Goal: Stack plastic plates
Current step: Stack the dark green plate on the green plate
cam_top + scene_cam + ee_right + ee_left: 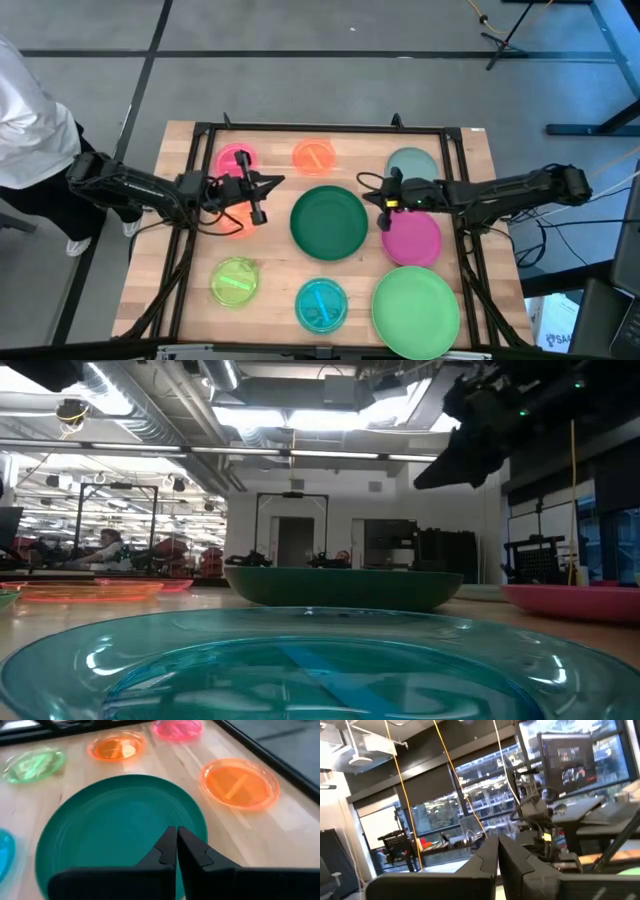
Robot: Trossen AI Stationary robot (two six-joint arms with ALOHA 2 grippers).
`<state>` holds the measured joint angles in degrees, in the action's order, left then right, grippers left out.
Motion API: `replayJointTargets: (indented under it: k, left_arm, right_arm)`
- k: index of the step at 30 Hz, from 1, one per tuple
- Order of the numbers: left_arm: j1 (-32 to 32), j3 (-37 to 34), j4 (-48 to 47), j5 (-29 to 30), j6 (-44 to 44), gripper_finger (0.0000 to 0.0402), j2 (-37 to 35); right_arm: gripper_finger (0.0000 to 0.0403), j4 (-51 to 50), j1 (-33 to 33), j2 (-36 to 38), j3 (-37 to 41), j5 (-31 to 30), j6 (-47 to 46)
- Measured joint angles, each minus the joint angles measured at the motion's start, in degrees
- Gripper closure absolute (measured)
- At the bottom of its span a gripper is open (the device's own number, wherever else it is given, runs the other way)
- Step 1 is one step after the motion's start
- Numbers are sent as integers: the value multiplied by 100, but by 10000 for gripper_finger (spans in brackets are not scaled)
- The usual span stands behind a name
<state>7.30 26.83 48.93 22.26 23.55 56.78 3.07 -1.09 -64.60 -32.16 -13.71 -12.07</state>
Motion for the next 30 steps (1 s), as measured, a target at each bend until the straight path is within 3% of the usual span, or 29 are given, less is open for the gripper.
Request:
replayJointTargets:
  k: [4,12,16,23,30]
  left_arm:
    - [-2,-2,14,7,3,395,-1]
    - [-5,-4,-52,10,-336,395,31]
    - [-4,-10,-212,7,-460,395,75]
    - [-130,-9,98,0,-222,395,73]
    - [-306,-9,216,-81,-201,395,71]
  right_arm:
    - [376,-188,217,-431,-248,88,-498]
    - [257,-1070,945,-1250,-798,754,-583]
    - [218,-1247,1222,-1577,-1011,1150,-789]
    - [203,-1016,1231,-1944,-1039,671,-851]
    - [203,-964,1237,-2276,-1039,737,-1178]
